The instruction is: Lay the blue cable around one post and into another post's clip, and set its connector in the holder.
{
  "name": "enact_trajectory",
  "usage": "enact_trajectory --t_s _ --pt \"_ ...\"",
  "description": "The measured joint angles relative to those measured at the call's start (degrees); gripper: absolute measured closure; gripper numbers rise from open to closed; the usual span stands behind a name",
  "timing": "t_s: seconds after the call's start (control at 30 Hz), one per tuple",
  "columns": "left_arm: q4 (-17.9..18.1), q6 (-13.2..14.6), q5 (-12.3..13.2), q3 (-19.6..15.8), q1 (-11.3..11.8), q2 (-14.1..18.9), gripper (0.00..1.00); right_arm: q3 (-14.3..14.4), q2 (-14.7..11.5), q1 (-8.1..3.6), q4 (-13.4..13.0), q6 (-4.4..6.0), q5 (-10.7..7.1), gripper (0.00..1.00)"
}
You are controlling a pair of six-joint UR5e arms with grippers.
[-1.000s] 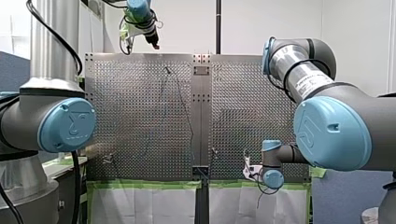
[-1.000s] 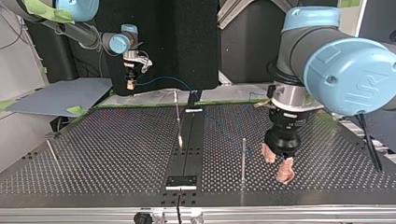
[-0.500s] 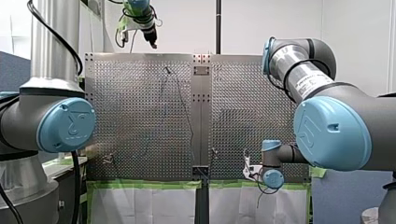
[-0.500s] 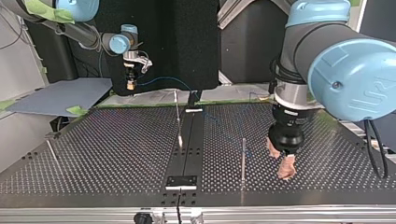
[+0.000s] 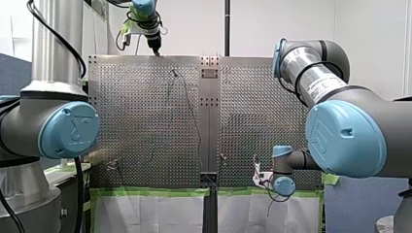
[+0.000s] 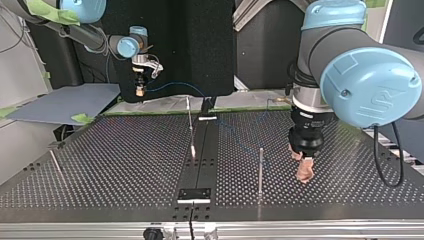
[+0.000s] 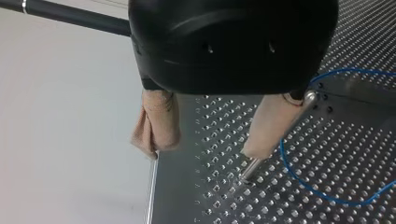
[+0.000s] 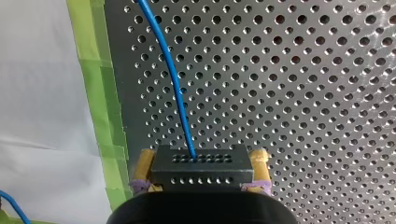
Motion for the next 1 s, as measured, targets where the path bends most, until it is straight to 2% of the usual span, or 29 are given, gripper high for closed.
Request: enact_trajectory --t_s 0.4,1.0 --pt "-0.04 0.77 0.35 -0.02 -0.21 0.01 0.0 0.0 -0.01 0.0 0.03 -0.16 -0.03 1.0" --pt "0.0 2.17 -7.5 -0.02 -0.43 0.48 0.0 0.0 0.04 0.0 0.0 -0.24 -0.03 1.0"
